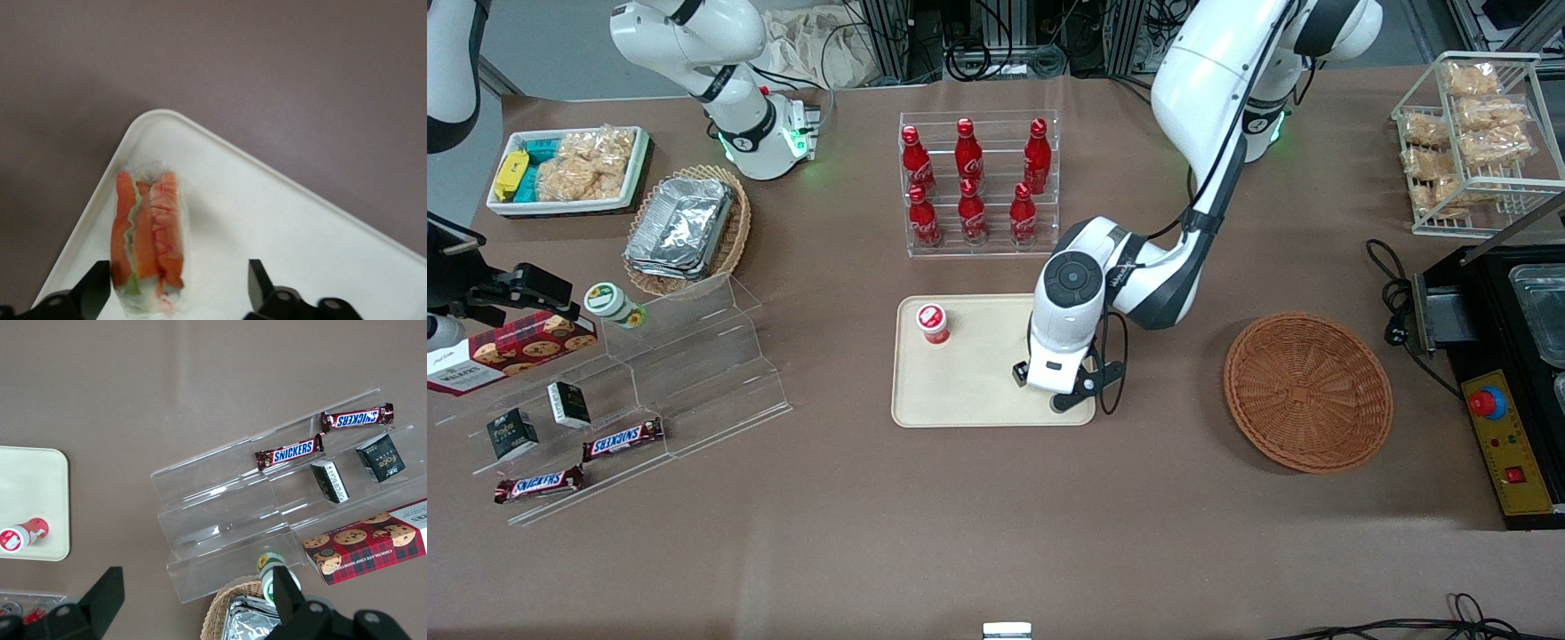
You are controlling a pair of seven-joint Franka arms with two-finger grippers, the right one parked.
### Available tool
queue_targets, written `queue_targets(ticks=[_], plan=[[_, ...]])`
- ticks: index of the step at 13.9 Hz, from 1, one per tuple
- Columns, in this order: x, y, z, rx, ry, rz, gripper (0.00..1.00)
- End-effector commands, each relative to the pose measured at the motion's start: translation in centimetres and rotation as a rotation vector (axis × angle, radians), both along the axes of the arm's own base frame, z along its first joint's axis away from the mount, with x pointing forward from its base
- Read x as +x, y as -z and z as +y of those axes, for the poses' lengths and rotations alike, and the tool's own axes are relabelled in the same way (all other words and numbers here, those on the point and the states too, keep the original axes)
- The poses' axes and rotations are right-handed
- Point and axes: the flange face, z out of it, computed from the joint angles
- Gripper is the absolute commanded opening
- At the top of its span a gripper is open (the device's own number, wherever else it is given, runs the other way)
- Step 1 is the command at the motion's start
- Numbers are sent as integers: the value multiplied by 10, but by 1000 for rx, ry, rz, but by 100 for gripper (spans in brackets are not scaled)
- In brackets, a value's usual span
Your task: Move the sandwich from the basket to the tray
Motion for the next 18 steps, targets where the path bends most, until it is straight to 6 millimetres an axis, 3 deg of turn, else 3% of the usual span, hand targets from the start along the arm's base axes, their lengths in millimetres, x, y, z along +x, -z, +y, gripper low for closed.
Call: queue_targets(ticks=[1,3,5,9,13,15,18], plan=[[9,-83,28,-15,-97,-59,100],[8,-139,50,-22,-143,-72,100],[10,-183,85,-7,-180,-67,100],[8,-253,156,34,-197,-76,100],[19,-279,230,52,-154,-69,100],[33,-285,293,55,-135,-57,100],[32,-295,357,40,-4,-20,100]])
